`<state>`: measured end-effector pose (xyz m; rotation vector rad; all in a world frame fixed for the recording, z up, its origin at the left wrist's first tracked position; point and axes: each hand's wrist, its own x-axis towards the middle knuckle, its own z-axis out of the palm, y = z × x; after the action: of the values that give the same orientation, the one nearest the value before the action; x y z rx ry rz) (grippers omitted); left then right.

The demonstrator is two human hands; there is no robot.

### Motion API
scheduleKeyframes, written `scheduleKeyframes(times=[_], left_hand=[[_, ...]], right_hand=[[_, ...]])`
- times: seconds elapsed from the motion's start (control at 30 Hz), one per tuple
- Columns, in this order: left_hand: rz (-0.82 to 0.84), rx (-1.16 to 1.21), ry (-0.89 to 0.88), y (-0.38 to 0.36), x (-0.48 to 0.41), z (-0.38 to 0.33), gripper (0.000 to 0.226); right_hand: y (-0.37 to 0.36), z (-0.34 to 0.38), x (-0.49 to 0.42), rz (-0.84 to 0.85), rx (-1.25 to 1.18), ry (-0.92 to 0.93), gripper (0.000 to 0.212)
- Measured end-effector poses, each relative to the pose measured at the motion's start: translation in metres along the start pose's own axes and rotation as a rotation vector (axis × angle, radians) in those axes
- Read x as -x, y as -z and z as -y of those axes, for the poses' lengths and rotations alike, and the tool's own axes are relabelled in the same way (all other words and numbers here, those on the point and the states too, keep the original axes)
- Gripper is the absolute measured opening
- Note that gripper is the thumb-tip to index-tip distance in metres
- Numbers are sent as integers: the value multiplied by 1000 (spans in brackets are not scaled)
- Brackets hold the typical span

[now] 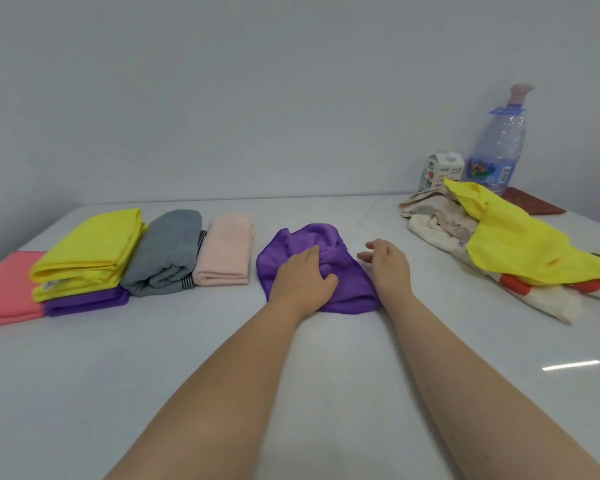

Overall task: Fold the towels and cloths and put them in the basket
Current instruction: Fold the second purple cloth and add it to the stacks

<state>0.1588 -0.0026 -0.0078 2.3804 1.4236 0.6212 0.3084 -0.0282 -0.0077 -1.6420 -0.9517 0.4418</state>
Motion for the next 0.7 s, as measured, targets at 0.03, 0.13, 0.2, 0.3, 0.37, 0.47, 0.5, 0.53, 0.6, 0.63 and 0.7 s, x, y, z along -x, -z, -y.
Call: scheduleKeyframes(times=[0.03, 0.13, 0.2, 0.3, 0.37, 0.47, 0.5, 0.53, 0.6, 0.63, 0.7], left_hand=[[-11, 78, -3, 2, 5, -1, 38], [-33, 335, 31, 9, 21, 0, 34], [-86, 392, 41, 14, 29, 4, 39], [-227, 293, 10, 14, 43, 10, 19], [-398, 264, 9, 17, 49, 11, 7], [-543, 287, 78, 26, 54, 16, 13], [-519, 292, 89, 29, 54, 19, 17], [-480, 285, 89, 29, 52, 23, 20], [-400, 259, 66, 27, 48, 27, 24], [-361, 245, 45, 26, 47, 29, 26], [-259, 198, 6, 22, 43, 30, 27]], right_hand=[[3, 4, 12, 49, -32, 2, 32], [7, 9, 38, 186, 67, 67, 28], [9, 9, 47, 259, 178, 105, 29], [10, 8, 50, 280, 377, 216, 9], [14, 10, 50, 158, 342, 208, 15], [26, 16, 45, -106, 202, 144, 11], [31, 17, 42, -176, 204, 135, 18], [35, 15, 38, -218, 251, 133, 25], [40, 14, 35, -207, 395, 160, 25], [40, 13, 36, -161, 419, 175, 18], [37, 13, 39, -43, 381, 183, 18]])
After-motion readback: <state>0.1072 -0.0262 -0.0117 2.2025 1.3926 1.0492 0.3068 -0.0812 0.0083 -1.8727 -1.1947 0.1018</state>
